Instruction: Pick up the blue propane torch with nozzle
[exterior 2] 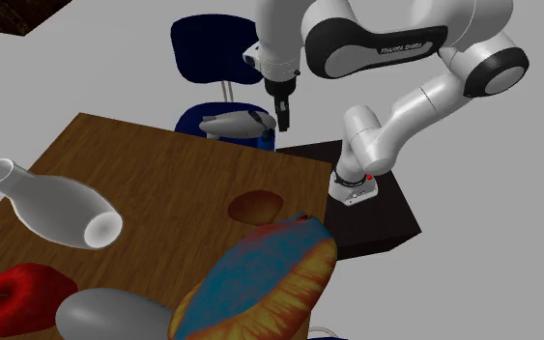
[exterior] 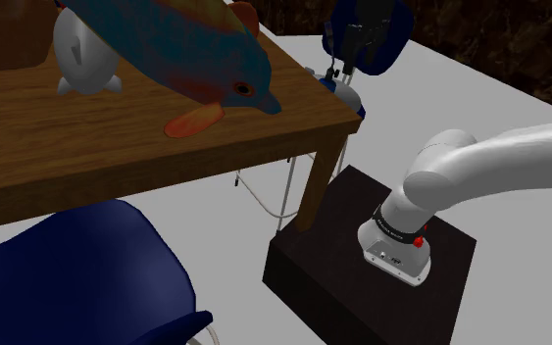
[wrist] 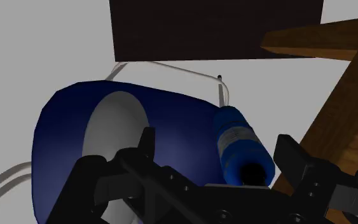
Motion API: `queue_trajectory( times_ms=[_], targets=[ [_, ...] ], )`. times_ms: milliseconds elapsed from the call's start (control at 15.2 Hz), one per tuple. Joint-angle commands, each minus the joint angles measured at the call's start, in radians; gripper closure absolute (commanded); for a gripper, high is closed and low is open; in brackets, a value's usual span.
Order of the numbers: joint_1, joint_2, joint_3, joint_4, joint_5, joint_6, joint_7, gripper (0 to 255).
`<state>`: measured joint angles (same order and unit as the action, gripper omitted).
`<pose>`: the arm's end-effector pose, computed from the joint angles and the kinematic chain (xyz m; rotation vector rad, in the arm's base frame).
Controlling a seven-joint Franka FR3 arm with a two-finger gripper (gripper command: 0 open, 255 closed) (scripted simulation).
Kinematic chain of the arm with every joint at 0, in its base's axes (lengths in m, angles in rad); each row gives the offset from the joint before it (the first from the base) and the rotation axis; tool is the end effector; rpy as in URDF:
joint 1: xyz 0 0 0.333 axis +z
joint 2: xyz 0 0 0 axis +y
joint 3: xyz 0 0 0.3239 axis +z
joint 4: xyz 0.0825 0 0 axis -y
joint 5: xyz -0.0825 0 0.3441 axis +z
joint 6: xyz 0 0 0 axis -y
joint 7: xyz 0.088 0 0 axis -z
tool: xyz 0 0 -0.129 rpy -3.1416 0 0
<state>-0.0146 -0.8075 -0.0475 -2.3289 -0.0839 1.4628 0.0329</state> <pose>0.2418 -0.0316 0.5818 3.0885 -0.1327 -0.0921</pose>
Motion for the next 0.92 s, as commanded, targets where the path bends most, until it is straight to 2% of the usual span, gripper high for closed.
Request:
queue_trajectory(
  times_ms=[0,198,330,858],
  targets=[
    [0.000,0.000,0.000,0.000,0.000,0.000,0.000,0],
    [0.099,-0.341,-0.020,-0.318,-0.045,0.455,-0.168,0],
    [0.168,-0.562,-0.070,-0.539,-0.088,0.771,-0.292,0],
    [0.156,-0.610,-0.088,-0.656,-0.107,0.842,-0.292,0]
  ],
)
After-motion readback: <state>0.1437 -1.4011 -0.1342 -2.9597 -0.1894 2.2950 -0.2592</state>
